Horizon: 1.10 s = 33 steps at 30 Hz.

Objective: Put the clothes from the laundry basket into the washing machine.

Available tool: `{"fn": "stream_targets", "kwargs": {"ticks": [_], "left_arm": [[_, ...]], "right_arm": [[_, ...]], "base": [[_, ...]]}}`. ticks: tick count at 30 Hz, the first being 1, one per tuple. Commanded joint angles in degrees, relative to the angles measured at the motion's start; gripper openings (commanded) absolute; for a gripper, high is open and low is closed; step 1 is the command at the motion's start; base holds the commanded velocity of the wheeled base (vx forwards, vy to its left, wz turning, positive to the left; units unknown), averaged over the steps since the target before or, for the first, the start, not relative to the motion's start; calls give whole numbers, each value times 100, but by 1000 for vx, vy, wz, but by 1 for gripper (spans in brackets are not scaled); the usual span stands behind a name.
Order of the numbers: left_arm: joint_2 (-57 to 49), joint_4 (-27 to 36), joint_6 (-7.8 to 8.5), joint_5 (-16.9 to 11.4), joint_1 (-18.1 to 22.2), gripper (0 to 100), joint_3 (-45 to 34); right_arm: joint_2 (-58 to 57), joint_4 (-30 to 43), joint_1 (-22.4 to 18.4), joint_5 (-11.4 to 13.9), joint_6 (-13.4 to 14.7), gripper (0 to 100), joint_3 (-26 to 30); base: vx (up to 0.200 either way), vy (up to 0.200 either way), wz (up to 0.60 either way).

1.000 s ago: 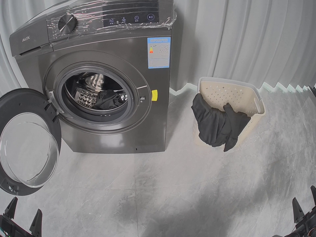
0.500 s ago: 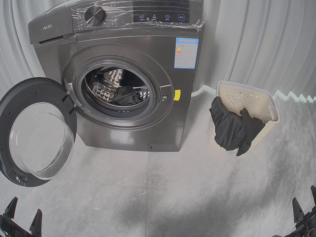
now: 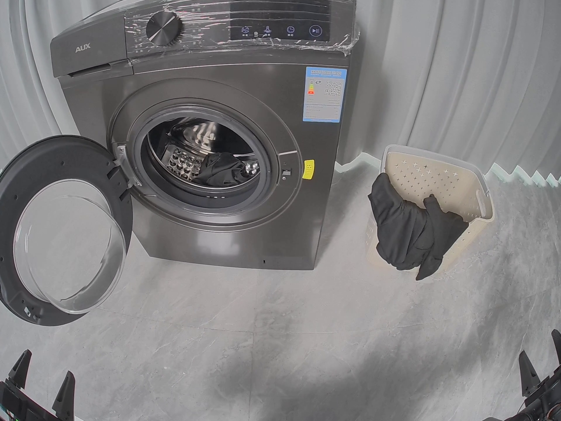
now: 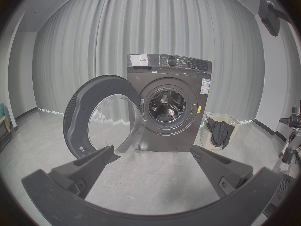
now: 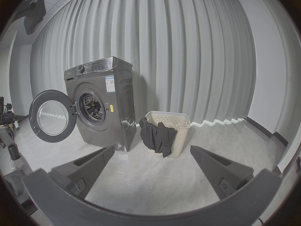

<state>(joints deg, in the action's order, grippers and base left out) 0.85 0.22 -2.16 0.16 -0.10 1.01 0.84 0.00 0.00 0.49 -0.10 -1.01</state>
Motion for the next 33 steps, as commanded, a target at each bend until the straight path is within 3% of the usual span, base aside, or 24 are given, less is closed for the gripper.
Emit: {"fn": "stream_targets", "kwargs": {"ticks": [1,6,17,26,33], "left_arm": [[-85,4,-4,2,1,100,-92],[-85,4,-4,2,1,100,-92],[-85,4,-4,11,1,100,-92],[-85,4,-4,2,1,100,-92],[-85,4,-4,2,1,100,-92]], "right_arm": [[-58,0,0,4,1,100,101],[-58,0,0,13,1,100,101],[-67,0,0,4,10,100,101],[-58,0,0,4,1,100,101],[-67,0,0,13,1,100,101]], "base": [[0,0,0],[0,0,-360],[0,0,0],[0,-200,0],[0,0,-257]]}}
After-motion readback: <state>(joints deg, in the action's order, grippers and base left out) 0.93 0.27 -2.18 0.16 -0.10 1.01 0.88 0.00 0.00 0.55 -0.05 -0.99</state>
